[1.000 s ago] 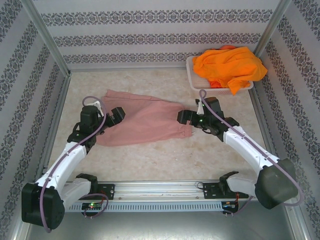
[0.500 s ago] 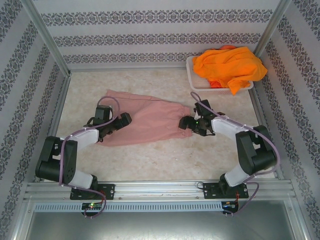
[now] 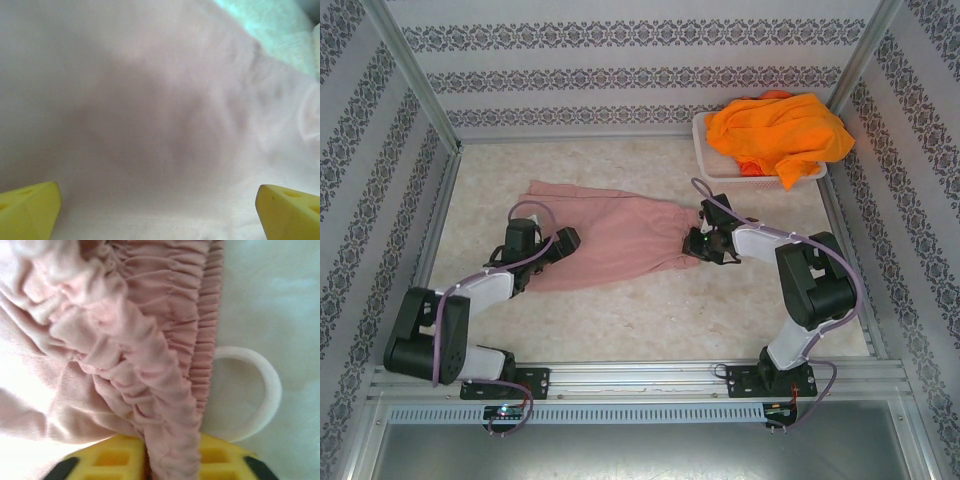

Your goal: Fold and stack the shorts

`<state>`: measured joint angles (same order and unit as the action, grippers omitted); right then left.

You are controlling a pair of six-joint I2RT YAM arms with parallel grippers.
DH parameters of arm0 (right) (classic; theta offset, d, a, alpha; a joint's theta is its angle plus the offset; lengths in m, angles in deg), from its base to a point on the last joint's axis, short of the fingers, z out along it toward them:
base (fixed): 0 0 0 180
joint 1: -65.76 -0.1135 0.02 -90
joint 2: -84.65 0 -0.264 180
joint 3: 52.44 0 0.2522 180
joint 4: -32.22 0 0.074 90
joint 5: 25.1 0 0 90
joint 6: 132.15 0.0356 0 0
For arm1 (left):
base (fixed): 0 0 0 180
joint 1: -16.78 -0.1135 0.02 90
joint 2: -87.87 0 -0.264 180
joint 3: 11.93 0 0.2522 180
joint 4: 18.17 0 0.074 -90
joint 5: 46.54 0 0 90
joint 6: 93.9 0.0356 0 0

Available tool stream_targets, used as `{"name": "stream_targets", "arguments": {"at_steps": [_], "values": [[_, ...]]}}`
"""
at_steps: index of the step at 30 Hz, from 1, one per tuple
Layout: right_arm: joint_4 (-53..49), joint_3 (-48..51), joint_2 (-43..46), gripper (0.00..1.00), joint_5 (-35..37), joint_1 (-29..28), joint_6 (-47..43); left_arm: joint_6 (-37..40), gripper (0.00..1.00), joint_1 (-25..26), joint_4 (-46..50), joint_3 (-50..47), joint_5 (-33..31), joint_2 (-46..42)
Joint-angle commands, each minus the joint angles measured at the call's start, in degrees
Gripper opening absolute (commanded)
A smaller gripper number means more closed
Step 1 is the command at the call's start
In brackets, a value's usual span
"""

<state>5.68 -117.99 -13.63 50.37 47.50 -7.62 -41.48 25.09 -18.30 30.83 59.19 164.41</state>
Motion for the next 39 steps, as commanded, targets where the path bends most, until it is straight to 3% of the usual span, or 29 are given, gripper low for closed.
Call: {"name": "stream_targets", "arguments": {"at_steps": [1,3,15,23,32,39], "values": [[-5.7,0.5,0.1,0.05,5.0,0.2,-1.0,-0.2,1.00,0.6,3.2,0.7,-1.8,-5.2],[-8.2,0.1,2.4,0.00,6.5,1.0,-2.2,0.0,1.00,0.6,5.1,1.0,-2.4,-8.1],[-32.5,-10.2,17.1,0.00,20.0,5.6,-18.5,2.2,1.00,0.6,12.0,2.1,-5.6,-17.3],[-46.6,-25.9,16.6,0.00,29.8,4.6,-26.6,2.1,1.00,0.6,12.3,1.9,-5.1,-18.1],[-58.3,-44.5,7.6,0.00,44.5,-6.4,-27.8,2.0,1.00,0.6,12.4,1.1,-5.3,-18.8],[-69.1,-60.1,-5.4,0.00,48.9,-16.4,-18.9,1.8,1.00,0.5,12.1,0.5,-5.3,-18.8]]}}
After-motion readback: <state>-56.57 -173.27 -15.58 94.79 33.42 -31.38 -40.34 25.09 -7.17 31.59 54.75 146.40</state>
